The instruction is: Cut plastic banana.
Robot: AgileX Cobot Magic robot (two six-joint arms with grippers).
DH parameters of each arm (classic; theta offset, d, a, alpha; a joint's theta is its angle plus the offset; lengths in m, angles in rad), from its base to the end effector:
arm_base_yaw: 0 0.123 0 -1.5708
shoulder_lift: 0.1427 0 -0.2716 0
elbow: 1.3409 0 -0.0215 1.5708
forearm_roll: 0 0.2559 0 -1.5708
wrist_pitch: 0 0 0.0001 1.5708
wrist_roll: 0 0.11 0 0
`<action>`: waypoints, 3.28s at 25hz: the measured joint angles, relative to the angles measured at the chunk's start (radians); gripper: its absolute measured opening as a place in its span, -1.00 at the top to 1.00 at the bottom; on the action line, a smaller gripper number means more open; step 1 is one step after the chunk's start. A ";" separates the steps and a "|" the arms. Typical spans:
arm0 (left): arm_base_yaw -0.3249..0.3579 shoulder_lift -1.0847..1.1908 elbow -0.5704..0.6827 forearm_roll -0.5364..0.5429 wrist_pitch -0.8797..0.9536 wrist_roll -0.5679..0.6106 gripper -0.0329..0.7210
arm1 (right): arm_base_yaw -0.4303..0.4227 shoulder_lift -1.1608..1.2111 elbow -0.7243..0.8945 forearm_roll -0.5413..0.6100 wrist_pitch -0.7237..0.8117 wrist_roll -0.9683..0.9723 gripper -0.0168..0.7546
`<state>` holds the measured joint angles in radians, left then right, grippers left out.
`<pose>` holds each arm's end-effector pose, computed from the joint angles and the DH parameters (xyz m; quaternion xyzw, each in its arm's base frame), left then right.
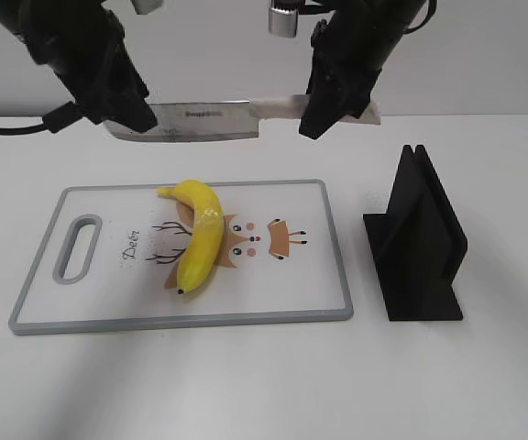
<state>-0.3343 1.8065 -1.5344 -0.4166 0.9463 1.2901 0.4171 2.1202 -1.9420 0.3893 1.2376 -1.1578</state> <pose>0.3697 -0.1667 0.2574 0.6370 0.7159 -0.0707 0.2768 0.4019 0.2213 0.2312 -0.6614 0.7161 0.1334 0.1789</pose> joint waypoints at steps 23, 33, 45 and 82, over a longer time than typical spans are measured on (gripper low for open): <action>0.208 -0.157 -0.082 0.305 0.211 -1.054 -0.66 | 0.000 -0.138 0.005 -0.072 -0.009 0.717 0.52; 0.291 -0.342 0.148 0.299 0.267 -1.121 -0.62 | 0.011 -0.385 0.252 -0.071 -0.015 1.013 0.52; 0.291 -0.870 0.642 0.314 0.199 -1.122 -0.61 | 0.001 -0.672 0.662 -0.285 -0.220 1.315 0.52; 0.291 -1.812 1.046 0.395 0.143 -1.124 -0.45 | -0.034 -0.681 0.913 -0.370 -0.426 1.499 0.52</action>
<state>-0.0429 -0.0051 -0.4884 -0.0212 1.0894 0.1660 0.3829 1.4390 -1.0289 0.0196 0.8119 0.3413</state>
